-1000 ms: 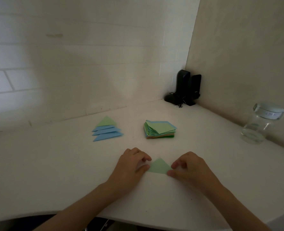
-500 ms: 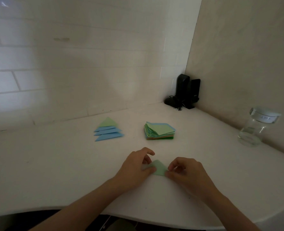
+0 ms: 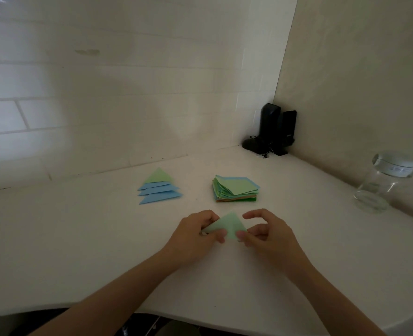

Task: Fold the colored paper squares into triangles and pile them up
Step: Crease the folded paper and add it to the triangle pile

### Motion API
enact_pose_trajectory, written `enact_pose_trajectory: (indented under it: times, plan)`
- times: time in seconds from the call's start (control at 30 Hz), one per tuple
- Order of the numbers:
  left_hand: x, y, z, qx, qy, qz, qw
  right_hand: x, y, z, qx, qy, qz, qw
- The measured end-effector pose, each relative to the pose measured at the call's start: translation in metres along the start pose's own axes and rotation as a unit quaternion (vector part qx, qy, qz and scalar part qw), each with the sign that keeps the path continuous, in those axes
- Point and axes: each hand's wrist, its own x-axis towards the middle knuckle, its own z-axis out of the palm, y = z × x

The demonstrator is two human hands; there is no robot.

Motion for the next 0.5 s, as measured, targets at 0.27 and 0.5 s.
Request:
enact_pose_trajectory:
  times: [0.27, 0.5]
  plan:
    - [0.024, -0.032, -0.065, -0.003, 0.107, -0.079, 0.991, 0.035, 0.008, -0.012, -0.107, 0.074, -0.06, 0.99]
    - [0.082, -0.069, -0.137, 0.091, 0.241, -0.161, 0.953, 0.086, 0.014, 0.001, -0.248, 0.138, -0.185, 0.941]
